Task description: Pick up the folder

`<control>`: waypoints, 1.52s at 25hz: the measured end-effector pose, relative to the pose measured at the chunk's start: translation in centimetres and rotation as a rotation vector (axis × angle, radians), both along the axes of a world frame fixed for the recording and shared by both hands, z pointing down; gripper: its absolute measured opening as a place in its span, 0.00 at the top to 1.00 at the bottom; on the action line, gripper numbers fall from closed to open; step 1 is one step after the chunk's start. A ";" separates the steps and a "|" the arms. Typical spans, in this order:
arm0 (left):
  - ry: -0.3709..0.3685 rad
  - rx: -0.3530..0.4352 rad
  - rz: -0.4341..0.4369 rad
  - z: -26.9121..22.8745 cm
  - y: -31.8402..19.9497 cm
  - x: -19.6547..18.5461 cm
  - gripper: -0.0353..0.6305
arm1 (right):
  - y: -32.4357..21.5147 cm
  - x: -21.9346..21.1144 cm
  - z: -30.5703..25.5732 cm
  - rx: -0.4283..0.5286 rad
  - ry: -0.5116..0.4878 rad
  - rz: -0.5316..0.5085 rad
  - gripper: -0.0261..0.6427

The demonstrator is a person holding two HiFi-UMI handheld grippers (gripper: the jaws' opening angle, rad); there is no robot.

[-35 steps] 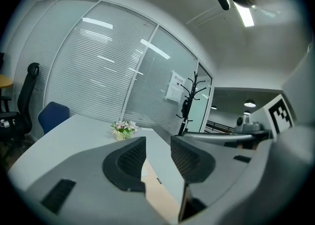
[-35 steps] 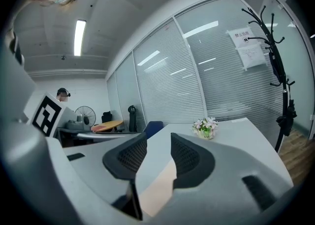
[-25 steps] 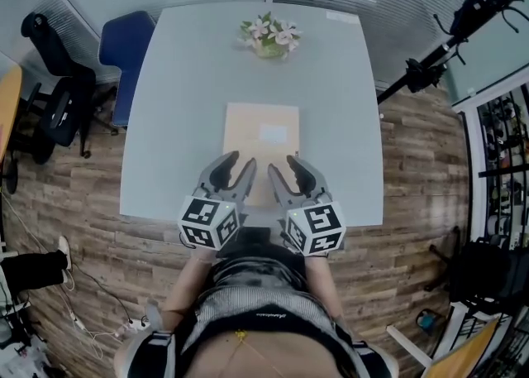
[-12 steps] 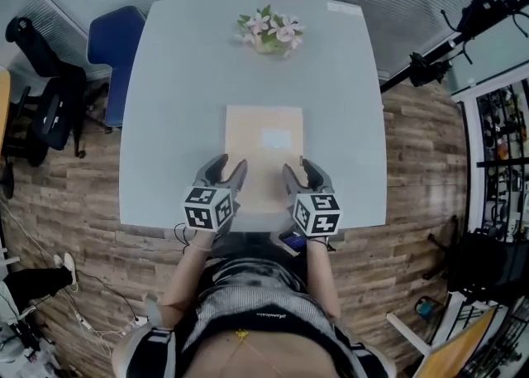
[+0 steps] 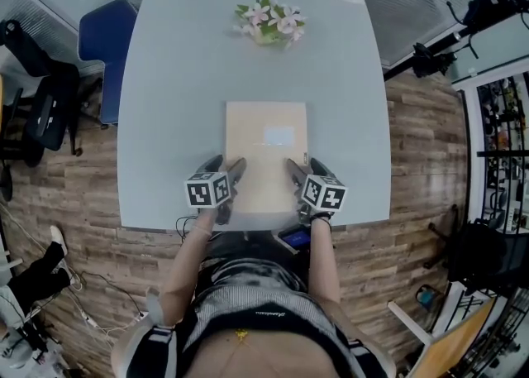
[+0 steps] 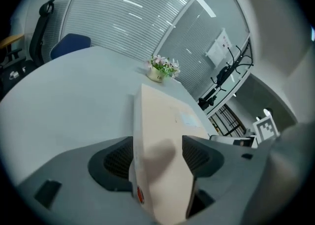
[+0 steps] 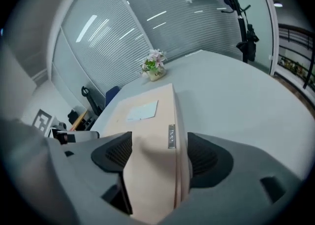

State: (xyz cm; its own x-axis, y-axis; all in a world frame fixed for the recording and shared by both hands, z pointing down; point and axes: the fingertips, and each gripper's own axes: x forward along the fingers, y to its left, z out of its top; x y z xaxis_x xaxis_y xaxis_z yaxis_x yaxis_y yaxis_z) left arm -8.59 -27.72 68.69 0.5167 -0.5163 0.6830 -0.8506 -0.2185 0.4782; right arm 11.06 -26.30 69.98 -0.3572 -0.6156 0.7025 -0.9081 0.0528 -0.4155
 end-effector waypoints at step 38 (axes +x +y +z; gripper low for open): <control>0.040 0.171 -0.027 -8.9 -0.4 0.6 0.53 | -0.4 -0.5 -9.5 0.187 0.015 -0.002 0.49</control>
